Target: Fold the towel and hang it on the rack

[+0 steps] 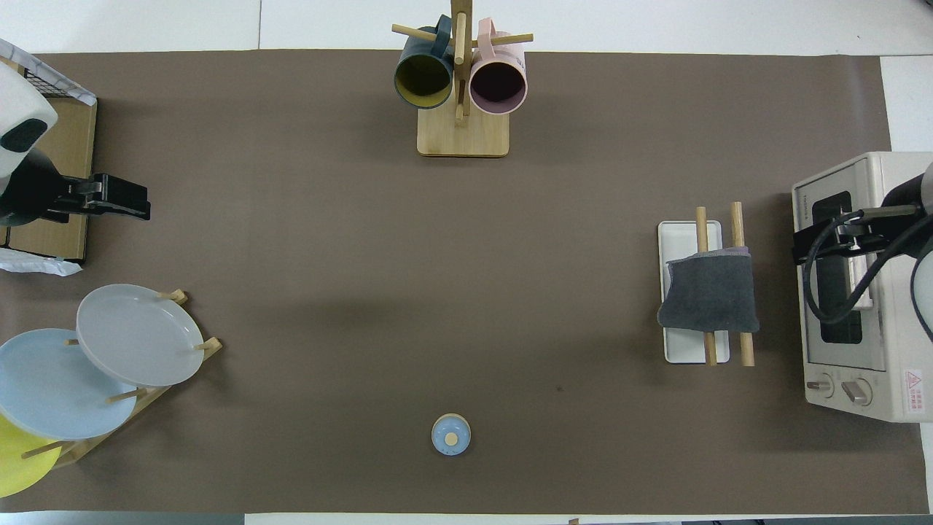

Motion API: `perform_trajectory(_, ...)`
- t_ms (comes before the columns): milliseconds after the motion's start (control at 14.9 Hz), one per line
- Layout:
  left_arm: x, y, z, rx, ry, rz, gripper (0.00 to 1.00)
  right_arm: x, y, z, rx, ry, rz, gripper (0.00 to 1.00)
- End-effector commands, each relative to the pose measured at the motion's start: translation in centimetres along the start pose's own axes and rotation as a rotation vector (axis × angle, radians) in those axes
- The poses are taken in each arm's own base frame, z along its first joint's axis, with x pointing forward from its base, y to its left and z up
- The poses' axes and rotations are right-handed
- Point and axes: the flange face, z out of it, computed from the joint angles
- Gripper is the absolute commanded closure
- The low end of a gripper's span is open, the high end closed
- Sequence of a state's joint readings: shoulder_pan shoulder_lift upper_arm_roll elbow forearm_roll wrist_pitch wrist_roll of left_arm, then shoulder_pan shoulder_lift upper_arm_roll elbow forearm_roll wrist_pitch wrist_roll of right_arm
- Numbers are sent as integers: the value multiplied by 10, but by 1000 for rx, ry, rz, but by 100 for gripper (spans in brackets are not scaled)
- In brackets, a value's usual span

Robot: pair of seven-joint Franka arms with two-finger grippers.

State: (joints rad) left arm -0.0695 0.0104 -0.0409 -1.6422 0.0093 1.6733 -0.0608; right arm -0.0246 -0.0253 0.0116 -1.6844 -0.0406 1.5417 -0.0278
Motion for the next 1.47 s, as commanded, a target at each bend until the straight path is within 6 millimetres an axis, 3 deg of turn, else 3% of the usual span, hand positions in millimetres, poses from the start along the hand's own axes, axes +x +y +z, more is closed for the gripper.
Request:
perform_trajectory(0, -7, 1, 3, -9, -26, -2, 0, 10, 3, -4, -7, 17, 14, 0)
perform_trajectory(334, -9, -3, 1, -49, -33, -17, 0, 7, 2, -19, -15, 24, 19, 0)
perform_trajectory(1405, -16, -7, -12, -48, -16, -21, 0, 12, 1, -20, -4, 36, 19, 0)
